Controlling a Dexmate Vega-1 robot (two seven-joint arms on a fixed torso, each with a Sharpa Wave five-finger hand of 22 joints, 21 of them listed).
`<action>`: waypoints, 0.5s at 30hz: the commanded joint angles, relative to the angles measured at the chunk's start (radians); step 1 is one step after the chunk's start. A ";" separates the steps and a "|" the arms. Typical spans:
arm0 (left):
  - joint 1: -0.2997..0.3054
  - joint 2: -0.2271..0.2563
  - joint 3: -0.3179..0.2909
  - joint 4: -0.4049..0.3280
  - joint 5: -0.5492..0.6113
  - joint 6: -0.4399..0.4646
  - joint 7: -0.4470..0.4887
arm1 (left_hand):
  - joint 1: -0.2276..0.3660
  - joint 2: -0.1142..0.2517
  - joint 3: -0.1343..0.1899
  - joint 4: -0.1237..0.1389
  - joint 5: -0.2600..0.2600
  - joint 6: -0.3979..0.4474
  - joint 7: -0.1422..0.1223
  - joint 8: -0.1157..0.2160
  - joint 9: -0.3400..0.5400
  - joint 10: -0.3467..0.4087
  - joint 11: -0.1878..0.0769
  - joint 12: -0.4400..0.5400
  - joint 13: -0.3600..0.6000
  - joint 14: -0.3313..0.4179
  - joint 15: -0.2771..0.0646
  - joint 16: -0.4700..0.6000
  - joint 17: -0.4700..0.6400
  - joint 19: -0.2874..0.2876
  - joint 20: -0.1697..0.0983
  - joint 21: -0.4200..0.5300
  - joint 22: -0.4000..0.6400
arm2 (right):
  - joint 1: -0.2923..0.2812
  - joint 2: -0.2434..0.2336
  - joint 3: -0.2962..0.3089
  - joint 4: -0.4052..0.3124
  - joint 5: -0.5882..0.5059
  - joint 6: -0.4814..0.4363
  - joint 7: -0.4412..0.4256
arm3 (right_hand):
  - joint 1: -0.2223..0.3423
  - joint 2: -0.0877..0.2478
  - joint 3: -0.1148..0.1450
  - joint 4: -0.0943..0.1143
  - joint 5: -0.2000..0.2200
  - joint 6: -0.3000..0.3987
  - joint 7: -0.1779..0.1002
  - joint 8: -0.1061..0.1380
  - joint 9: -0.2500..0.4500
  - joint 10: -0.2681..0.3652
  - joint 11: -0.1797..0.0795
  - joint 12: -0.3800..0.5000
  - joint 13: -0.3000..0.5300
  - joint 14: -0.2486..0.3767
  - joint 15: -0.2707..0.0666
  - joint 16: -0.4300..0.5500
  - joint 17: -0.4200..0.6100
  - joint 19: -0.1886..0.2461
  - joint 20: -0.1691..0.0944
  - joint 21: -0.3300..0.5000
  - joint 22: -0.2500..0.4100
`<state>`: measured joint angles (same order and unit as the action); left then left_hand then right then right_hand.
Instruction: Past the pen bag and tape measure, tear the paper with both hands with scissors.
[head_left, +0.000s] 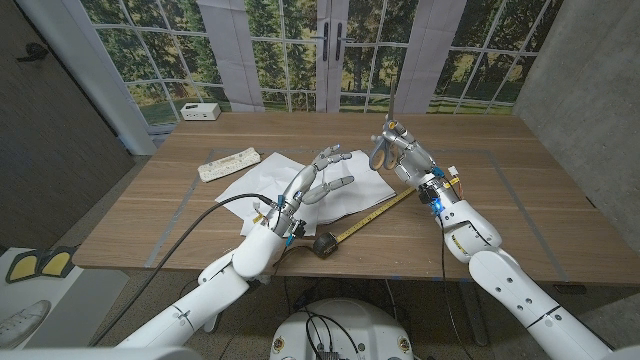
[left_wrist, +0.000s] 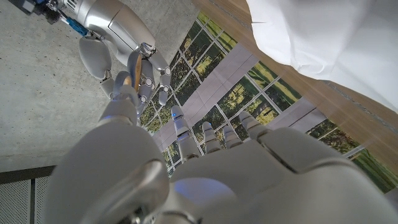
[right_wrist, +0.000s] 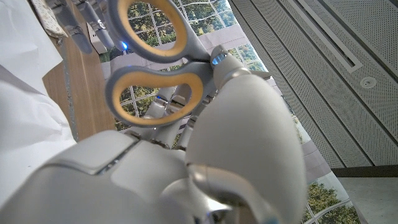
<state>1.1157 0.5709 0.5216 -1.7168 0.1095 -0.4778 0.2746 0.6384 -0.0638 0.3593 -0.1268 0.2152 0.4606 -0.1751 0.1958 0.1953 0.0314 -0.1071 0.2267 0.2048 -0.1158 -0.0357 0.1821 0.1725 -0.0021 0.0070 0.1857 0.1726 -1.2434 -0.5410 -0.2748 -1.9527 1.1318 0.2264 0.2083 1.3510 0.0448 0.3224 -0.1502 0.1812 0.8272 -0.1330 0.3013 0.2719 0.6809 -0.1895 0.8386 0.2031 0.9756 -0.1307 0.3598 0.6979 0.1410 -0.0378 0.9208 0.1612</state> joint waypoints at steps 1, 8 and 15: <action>0.007 0.006 -0.001 -0.010 0.001 0.007 -0.004 | -0.002 0.001 -0.004 -0.002 0.002 0.003 0.001 0.002 0.003 0.005 -0.004 0.009 0.000 0.003 -0.057 0.003 0.001 0.009 -0.002 0.007 0.001 | -0.012 -0.002 -0.003 -0.026 0.039 -0.014 0.012 | 0.067 0.053 -0.013 0.000 0.004 0.004 -0.009 -0.008 0.004 0.017 -0.006 -0.012 0.007 0.027 -0.110 -0.006 0.000 -0.039 -0.096 -0.038 -0.003; 0.008 0.005 0.001 -0.012 0.003 0.004 -0.004 | -0.001 0.004 -0.006 -0.002 0.002 0.008 0.000 0.003 0.003 0.005 0.000 0.009 0.000 0.003 -0.057 0.002 0.001 0.009 -0.002 0.007 0.001 | -0.024 0.006 -0.010 -0.040 -0.051 0.036 -0.044 | 0.072 0.056 -0.029 0.002 0.004 0.005 -0.012 -0.013 0.004 0.019 -0.006 -0.024 0.016 0.028 -0.110 -0.011 -0.002 -0.052 -0.067 -0.076 -0.003; 0.008 -0.004 0.010 -0.010 0.000 -0.001 -0.007 | 0.000 0.006 -0.008 -0.001 0.002 0.019 0.001 0.007 0.003 0.011 -0.003 0.011 0.000 0.008 -0.056 0.003 0.001 0.011 0.000 0.007 0.001 | -0.028 0.008 -0.024 -0.046 -0.168 0.089 -0.121 | 0.077 0.061 -0.038 0.003 0.005 0.001 -0.013 -0.018 0.005 0.018 -0.005 -0.032 0.021 0.023 -0.110 -0.018 -0.006 -0.050 -0.079 -0.095 -0.003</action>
<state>1.1226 0.5741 0.5216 -1.7267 0.1101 -0.4739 0.2716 0.6385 -0.0639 0.3551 -0.1310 0.2152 0.4700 -0.1769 0.1958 0.1954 0.0314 -0.1071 0.2344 0.2048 -0.1158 -0.0357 0.1820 0.1725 -0.0017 0.0074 0.1857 0.1726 -1.2629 -0.5394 -0.2826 -1.9863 1.0824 0.2572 0.1643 1.3667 0.0501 0.2896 -0.1473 0.1818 0.8287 -0.1452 0.2847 0.2718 0.6896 -0.1983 0.8131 0.2197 0.9756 -0.1308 0.3460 0.6895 0.0927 -0.0357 0.8351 0.1582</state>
